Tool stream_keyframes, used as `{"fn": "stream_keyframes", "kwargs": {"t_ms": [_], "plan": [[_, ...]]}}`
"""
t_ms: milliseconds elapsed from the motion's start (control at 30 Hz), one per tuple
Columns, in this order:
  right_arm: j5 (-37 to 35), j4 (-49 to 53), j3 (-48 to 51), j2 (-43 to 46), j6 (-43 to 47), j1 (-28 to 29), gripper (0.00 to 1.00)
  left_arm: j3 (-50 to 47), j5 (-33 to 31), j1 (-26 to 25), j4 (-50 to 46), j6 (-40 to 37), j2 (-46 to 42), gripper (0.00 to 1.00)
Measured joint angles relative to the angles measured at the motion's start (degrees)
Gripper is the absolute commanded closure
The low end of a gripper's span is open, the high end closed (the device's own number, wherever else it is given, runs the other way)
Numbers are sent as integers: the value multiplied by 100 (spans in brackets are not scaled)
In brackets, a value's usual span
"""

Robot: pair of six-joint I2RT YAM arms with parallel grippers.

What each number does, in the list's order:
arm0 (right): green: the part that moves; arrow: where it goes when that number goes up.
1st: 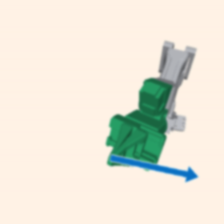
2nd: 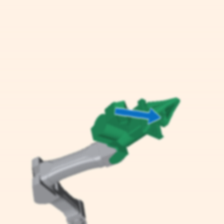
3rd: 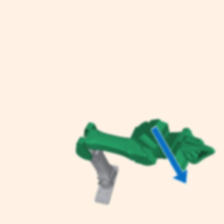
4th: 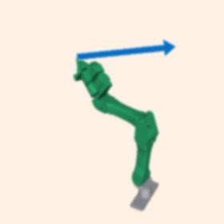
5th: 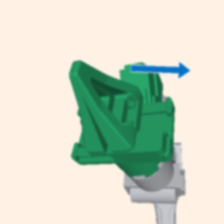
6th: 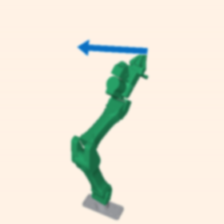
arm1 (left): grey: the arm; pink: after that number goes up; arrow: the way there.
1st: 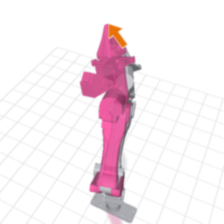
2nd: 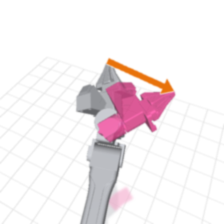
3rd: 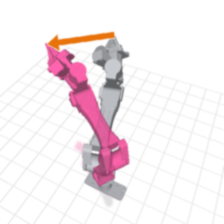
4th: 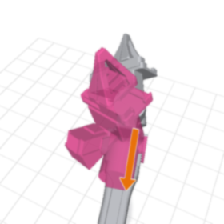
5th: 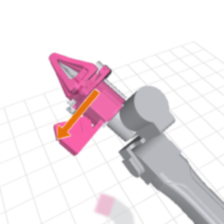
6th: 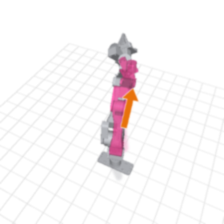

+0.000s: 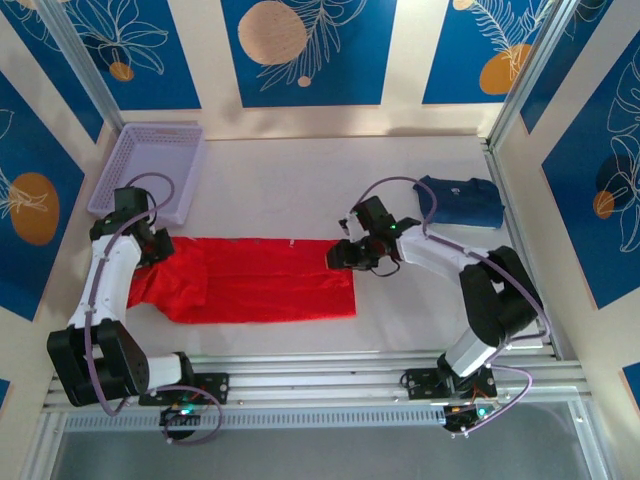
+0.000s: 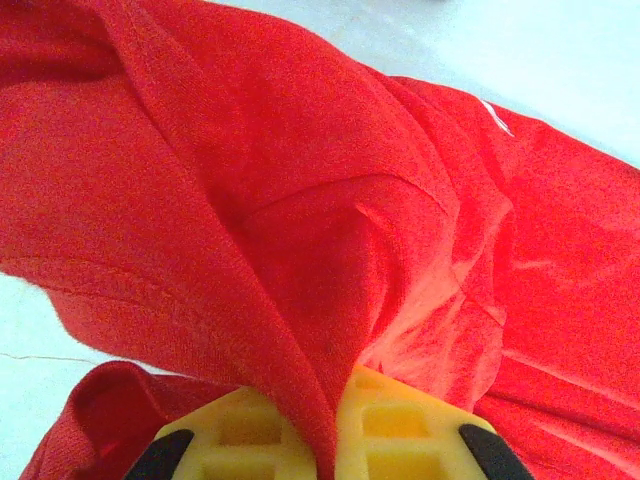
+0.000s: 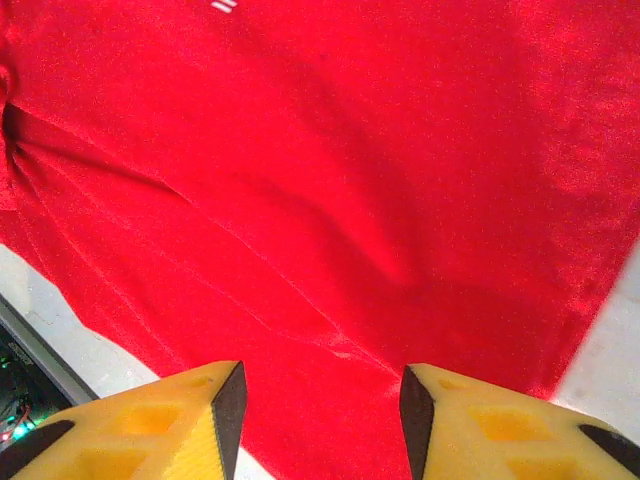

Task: Fold the inside-out t-shirt

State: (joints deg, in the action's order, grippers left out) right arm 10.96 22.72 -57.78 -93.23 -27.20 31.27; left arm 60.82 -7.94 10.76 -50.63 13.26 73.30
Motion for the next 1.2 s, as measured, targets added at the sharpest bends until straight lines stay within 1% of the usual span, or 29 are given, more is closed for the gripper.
{"fn": "stream_keyframes", "kwargs": {"t_ms": [367,500,700,967,1200], "plan": [[-2,-52,-138,-802,24,39,58,125,46,0,-61,-46,7,100],[-17,-66,-136,-977,31,39,58,358,247,-2,-92,-103,7,100],[-22,-109,-138,-1008,87,39,58,557,498,-79,-142,-190,98,100],[-22,-114,-138,-1012,87,52,58,568,577,-94,-293,-295,125,100],[-24,-138,-138,-1012,87,74,57,734,688,-310,-476,-293,122,100]]}}
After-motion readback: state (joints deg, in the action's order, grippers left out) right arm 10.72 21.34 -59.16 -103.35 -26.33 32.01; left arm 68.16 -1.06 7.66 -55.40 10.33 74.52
